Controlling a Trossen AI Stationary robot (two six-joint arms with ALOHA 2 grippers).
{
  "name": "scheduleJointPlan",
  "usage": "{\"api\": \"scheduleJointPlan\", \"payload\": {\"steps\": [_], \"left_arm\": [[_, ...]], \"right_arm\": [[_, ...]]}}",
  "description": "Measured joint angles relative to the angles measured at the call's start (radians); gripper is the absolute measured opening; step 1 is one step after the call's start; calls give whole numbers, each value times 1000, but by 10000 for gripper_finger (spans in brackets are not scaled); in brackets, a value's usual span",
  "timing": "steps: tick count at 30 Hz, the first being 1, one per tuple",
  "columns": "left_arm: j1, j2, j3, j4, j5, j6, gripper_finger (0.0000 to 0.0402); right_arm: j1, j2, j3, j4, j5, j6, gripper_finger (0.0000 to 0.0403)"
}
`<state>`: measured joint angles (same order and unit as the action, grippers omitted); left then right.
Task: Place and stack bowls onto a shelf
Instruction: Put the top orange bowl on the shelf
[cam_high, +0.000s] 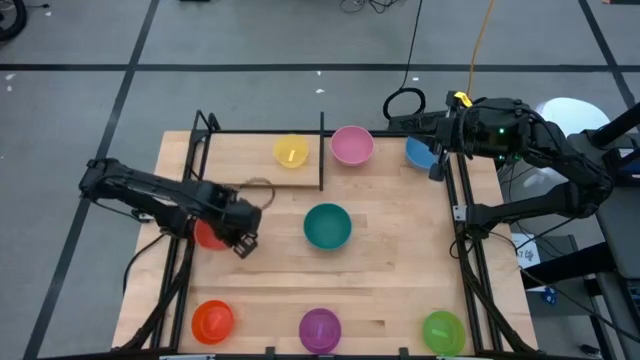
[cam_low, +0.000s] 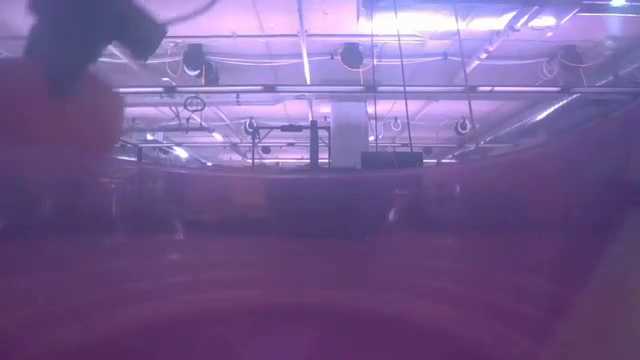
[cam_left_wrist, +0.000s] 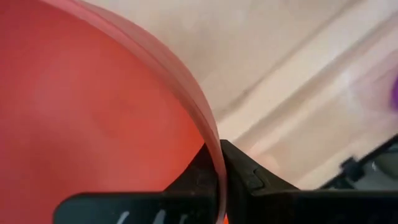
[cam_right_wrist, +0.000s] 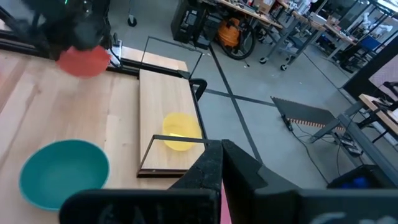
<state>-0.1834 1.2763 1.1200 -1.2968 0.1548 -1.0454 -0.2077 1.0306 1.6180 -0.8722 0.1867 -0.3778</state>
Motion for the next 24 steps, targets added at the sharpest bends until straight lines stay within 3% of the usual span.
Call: {"api": "scheduleJointPlan", "payload": {"steps": [6,10,24], "left_arm": [[93,0,241,-161,-171,82,5],[194,0,328,-203,-260,196,5],[637,134,337,-120,-233,749,5]], "right_arm": [[0,0,0,0,0,-8,0],[0,0,0,0,0,-8,0],[0,0,0,0,0,-3,0]]}}
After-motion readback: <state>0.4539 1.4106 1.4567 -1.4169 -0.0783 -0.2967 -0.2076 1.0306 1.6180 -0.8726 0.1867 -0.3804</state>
